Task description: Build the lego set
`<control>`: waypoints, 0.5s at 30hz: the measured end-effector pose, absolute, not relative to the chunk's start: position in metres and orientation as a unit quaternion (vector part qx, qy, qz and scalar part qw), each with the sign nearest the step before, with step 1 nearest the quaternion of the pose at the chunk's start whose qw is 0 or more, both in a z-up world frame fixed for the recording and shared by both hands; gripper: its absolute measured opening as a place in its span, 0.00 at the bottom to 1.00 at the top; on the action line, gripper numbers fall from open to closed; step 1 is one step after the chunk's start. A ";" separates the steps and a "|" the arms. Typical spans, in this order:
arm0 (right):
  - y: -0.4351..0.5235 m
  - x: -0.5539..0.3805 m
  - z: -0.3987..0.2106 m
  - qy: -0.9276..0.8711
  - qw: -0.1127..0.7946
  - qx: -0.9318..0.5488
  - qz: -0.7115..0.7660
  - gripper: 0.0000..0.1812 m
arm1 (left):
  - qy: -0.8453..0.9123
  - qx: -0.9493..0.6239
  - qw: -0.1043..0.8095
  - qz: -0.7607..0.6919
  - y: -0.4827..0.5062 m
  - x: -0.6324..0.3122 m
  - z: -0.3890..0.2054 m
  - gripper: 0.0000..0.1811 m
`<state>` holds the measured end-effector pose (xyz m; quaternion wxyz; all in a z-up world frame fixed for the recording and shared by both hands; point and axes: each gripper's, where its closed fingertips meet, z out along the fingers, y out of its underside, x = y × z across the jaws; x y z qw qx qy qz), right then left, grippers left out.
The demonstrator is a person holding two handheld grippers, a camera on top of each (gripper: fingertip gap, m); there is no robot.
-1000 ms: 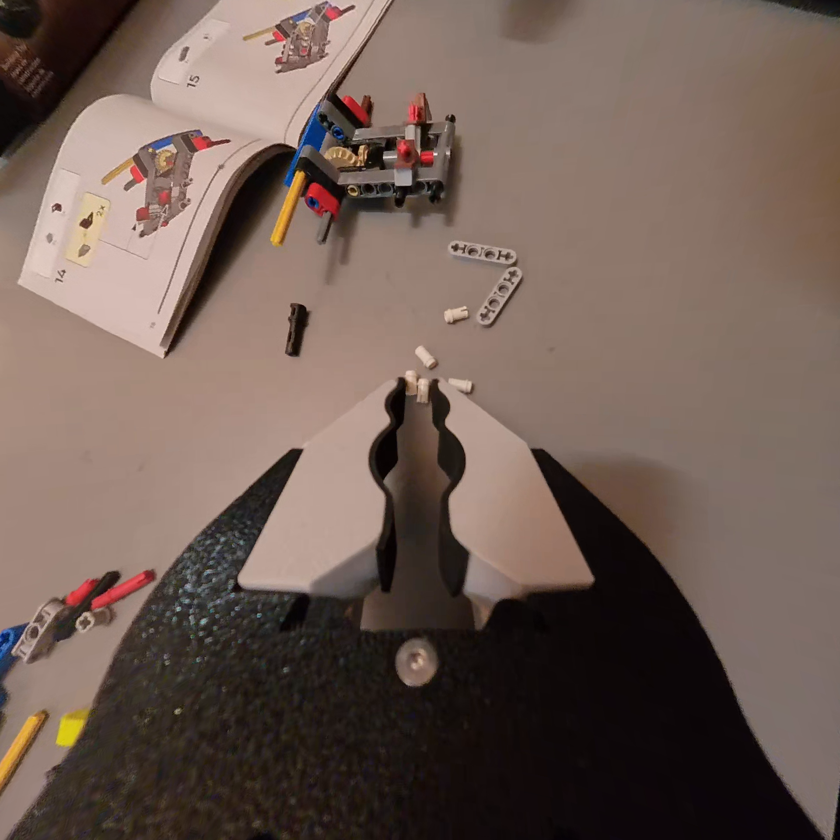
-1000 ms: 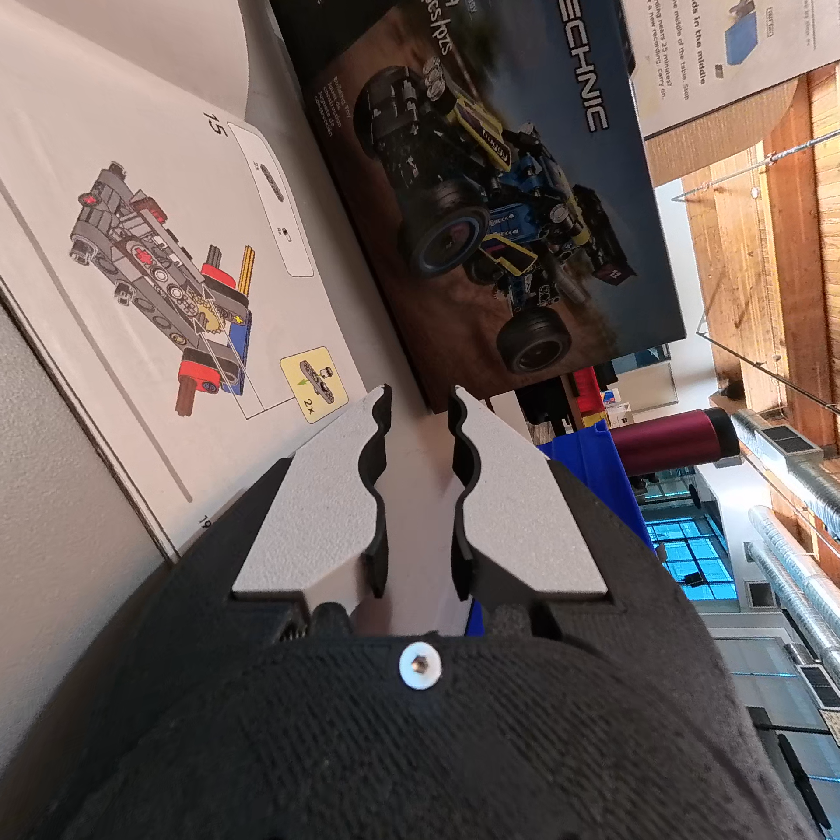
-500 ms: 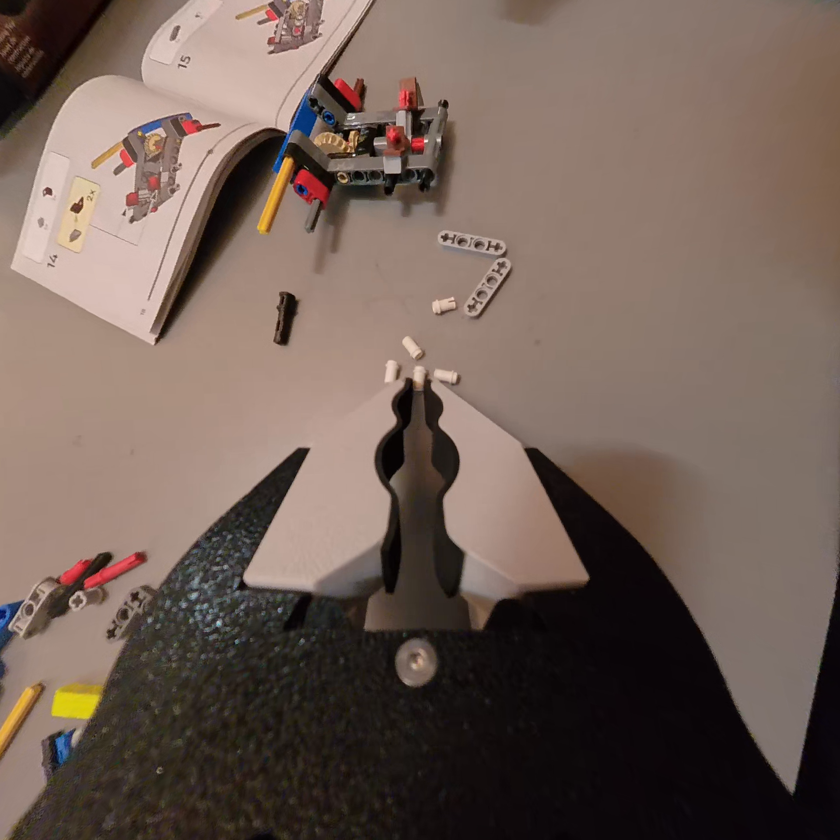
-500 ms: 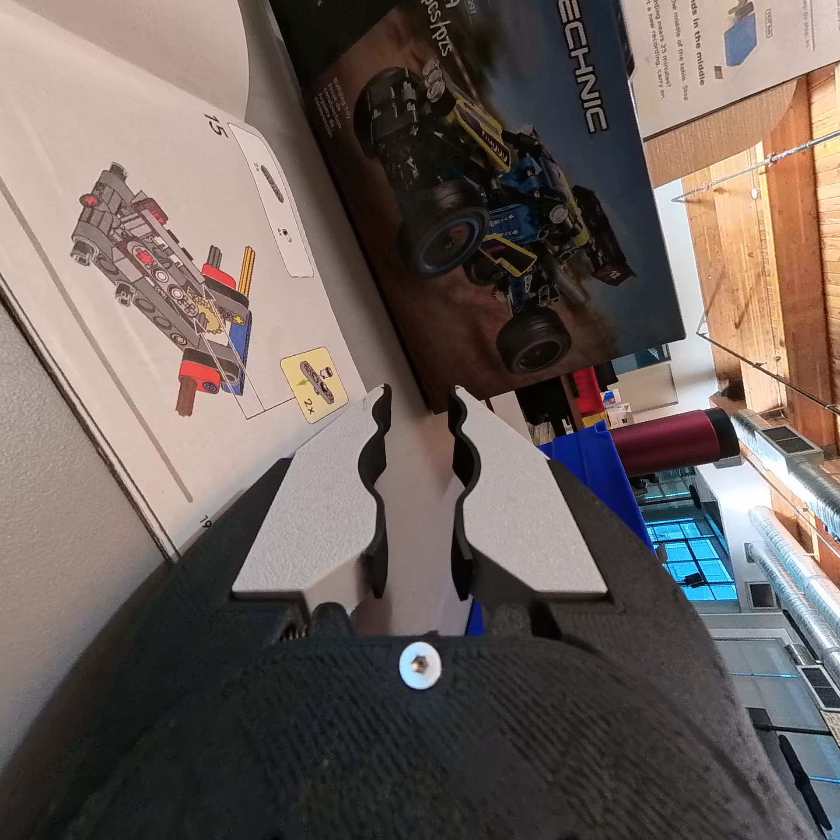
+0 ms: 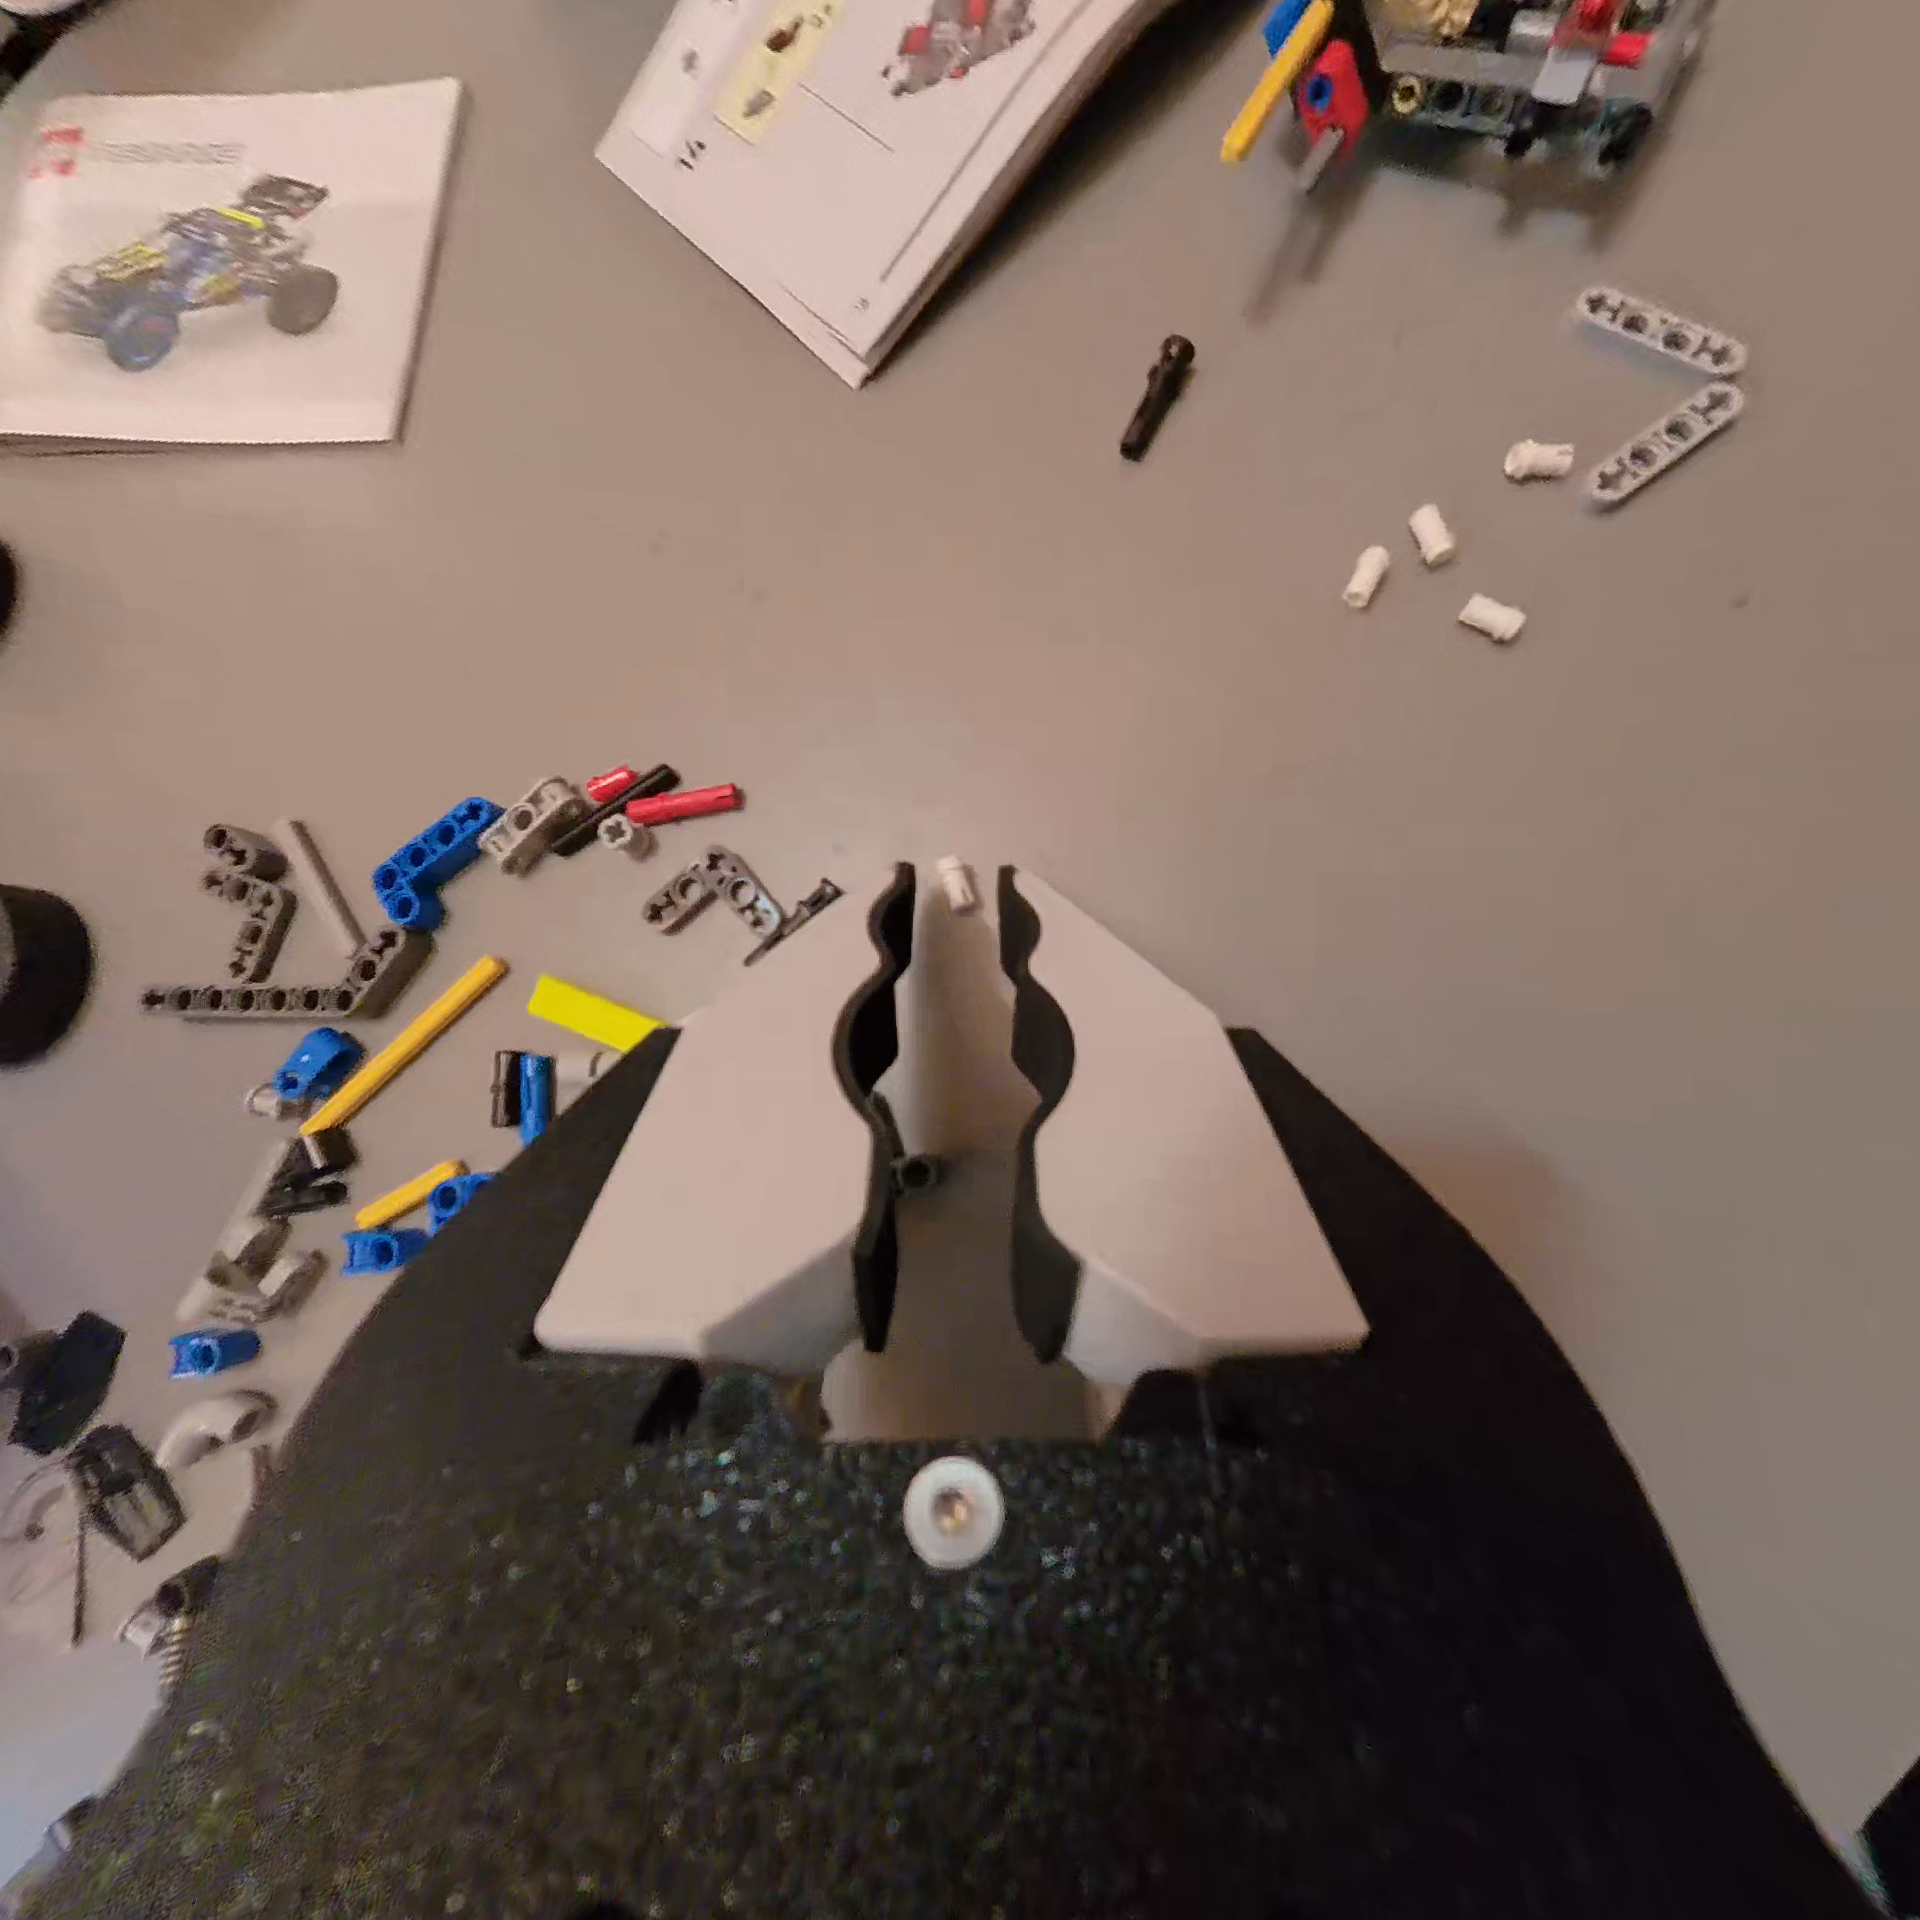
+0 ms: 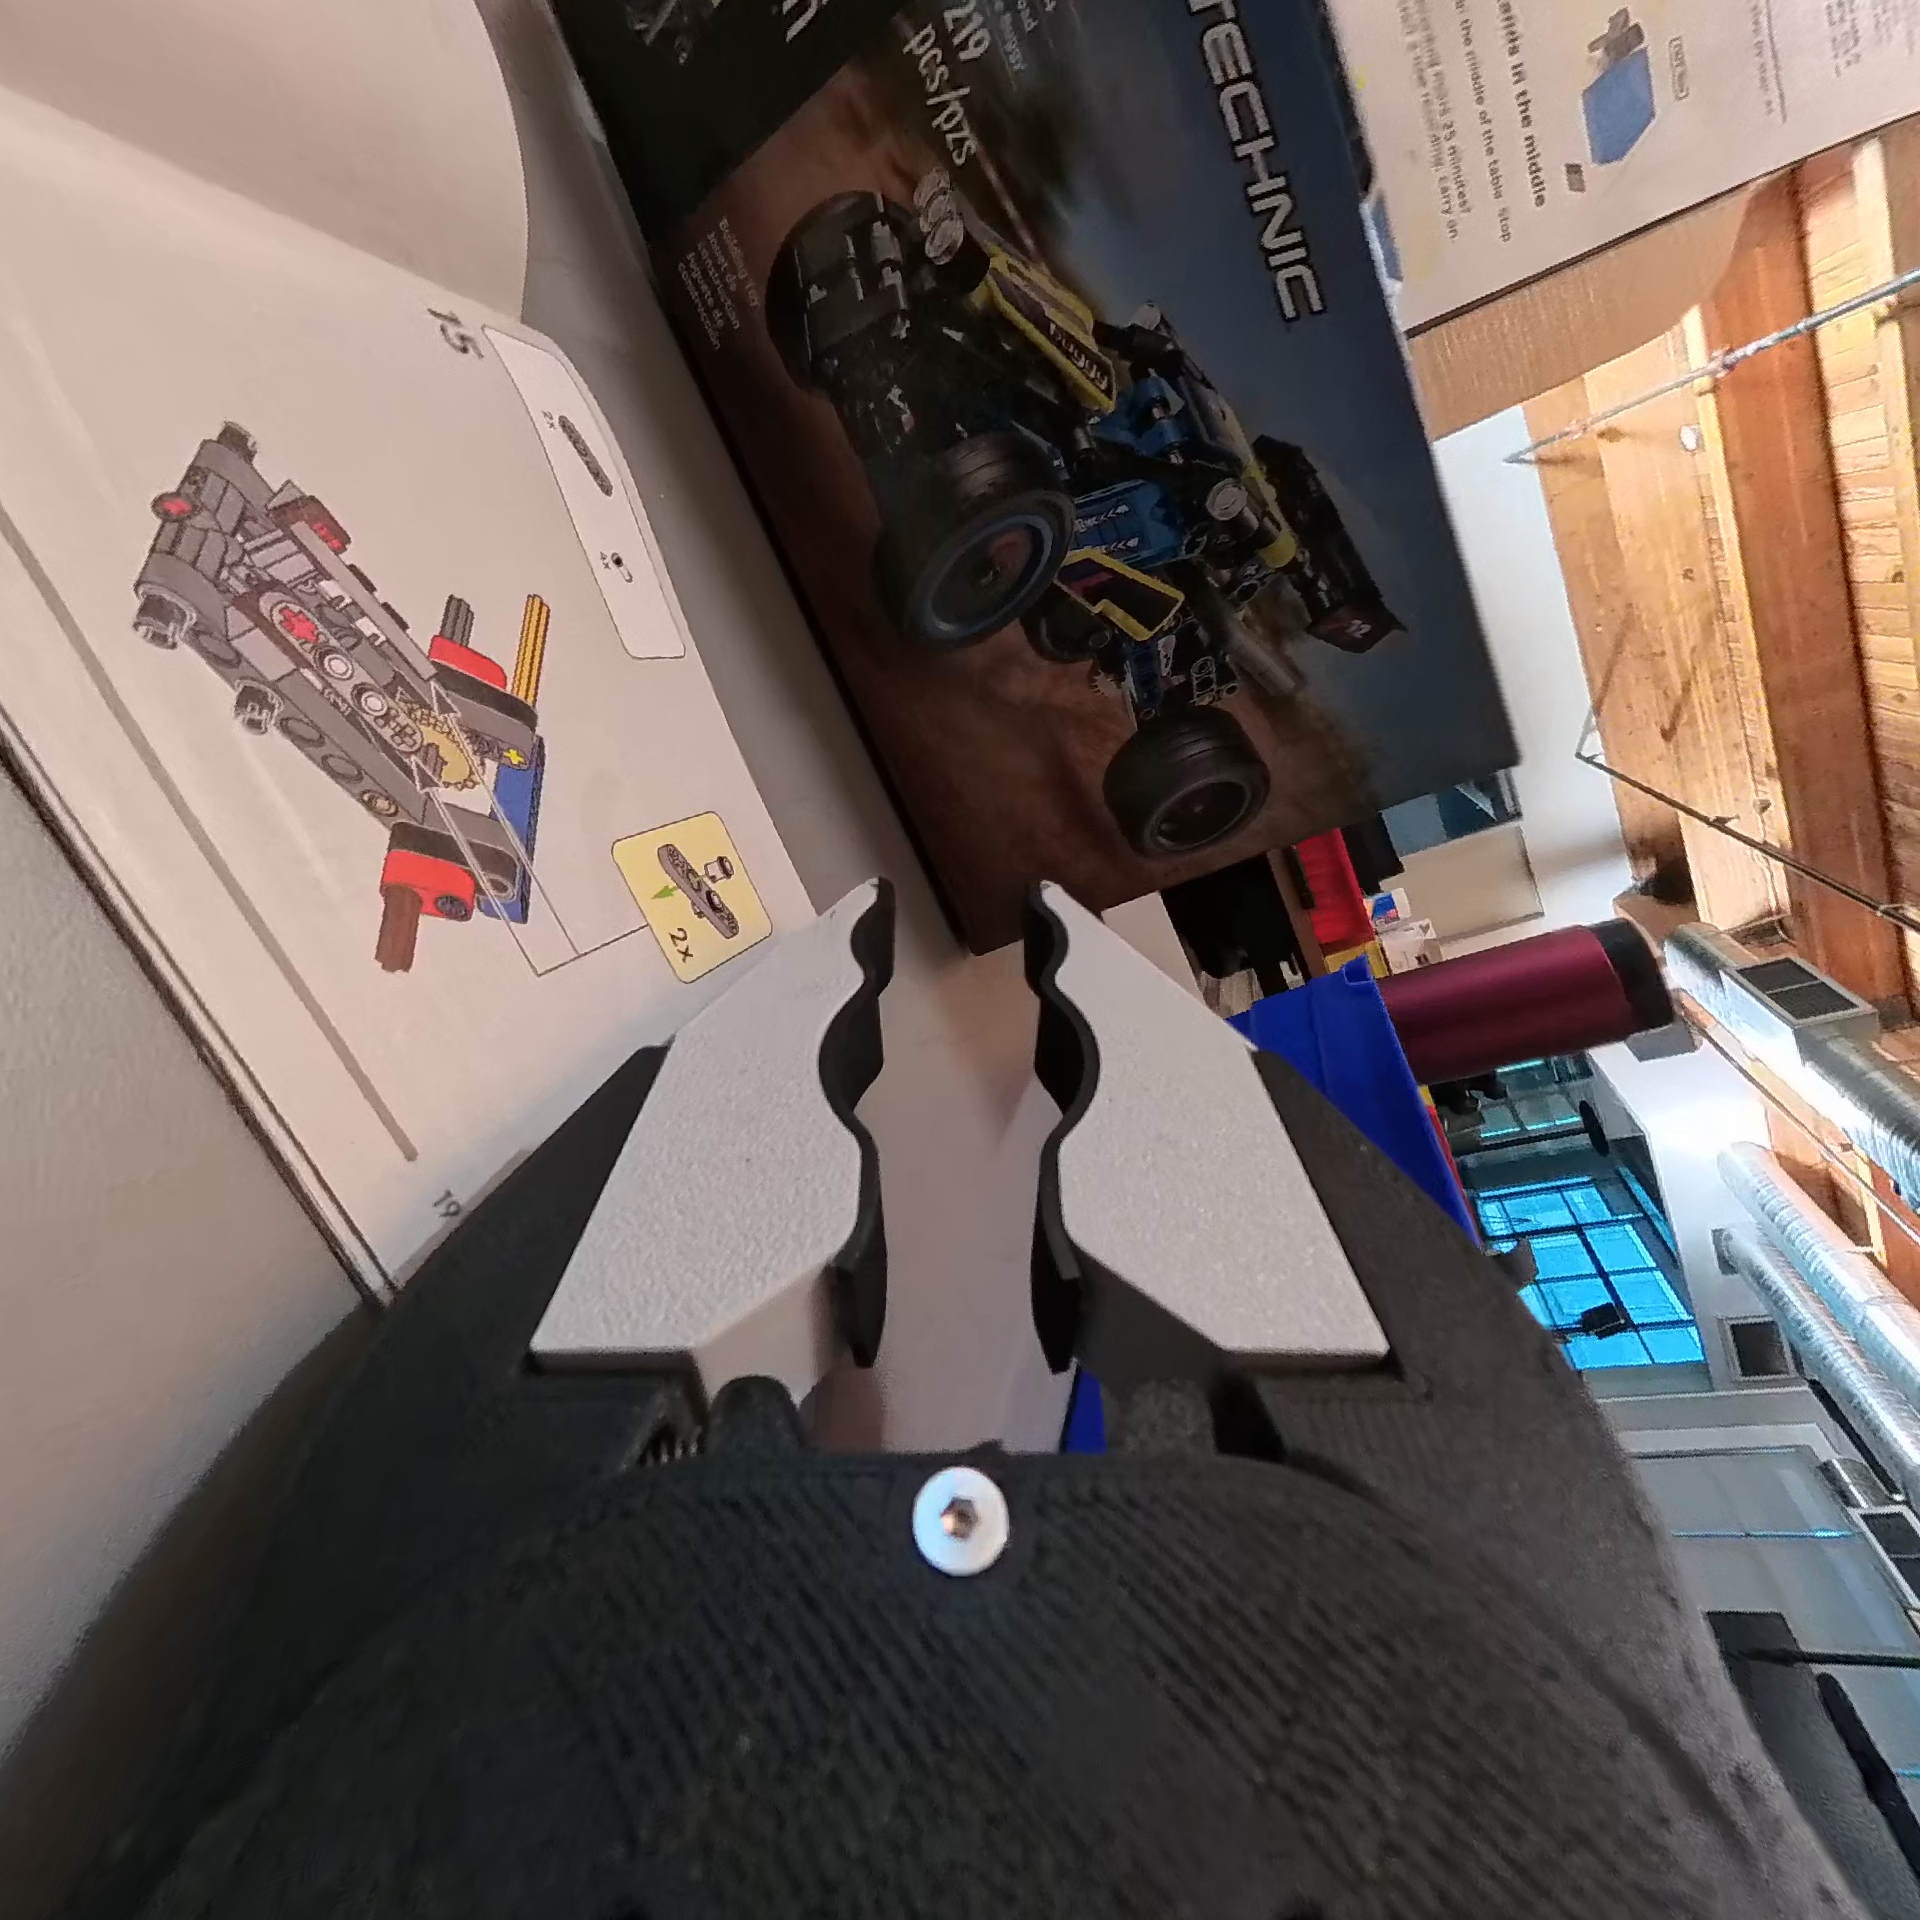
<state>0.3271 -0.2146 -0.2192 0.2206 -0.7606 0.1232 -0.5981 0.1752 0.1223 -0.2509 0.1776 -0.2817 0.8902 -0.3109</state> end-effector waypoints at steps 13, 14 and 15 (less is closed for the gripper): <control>-0.200 0.275 -0.224 0.172 0.317 -0.821 -0.443 0.13 | 0.894 -0.221 0.179 -0.345 0.066 0.153 -0.244 0.06; -0.200 0.264 -0.224 0.181 0.331 -0.824 -0.423 0.14 | 0.893 -0.218 0.176 -0.351 0.061 0.153 -0.244 0.06; -0.198 0.253 -0.225 0.189 0.348 -0.829 -0.396 0.15 | 0.892 -0.216 0.173 -0.358 0.057 0.152 -0.244 0.06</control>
